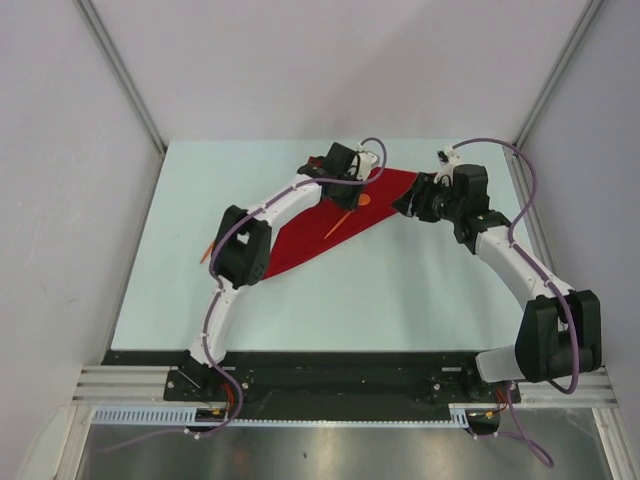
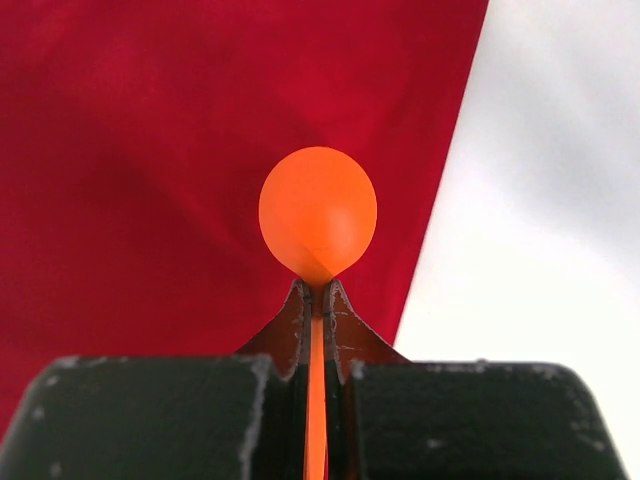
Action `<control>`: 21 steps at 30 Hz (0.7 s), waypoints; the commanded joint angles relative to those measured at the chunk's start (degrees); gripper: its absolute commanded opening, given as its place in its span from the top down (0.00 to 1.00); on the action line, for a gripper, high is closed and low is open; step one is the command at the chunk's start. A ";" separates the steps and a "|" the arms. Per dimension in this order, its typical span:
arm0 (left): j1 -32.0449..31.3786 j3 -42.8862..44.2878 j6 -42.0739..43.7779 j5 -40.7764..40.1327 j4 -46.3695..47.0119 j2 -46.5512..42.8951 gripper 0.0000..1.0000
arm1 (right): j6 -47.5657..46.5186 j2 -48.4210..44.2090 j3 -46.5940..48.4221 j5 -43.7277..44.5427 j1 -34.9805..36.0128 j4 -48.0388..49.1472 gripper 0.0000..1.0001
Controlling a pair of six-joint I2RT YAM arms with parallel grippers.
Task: Fold the napkin, place the utensils inside, and roll it up
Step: Place the utensil onto the napkin
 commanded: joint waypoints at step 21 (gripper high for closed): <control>0.27 15.89 15.52 2.14 -2.77 11.16 0.99 | -0.99 -1.26 -1.90 -1.30 -2.04 -0.79 0.44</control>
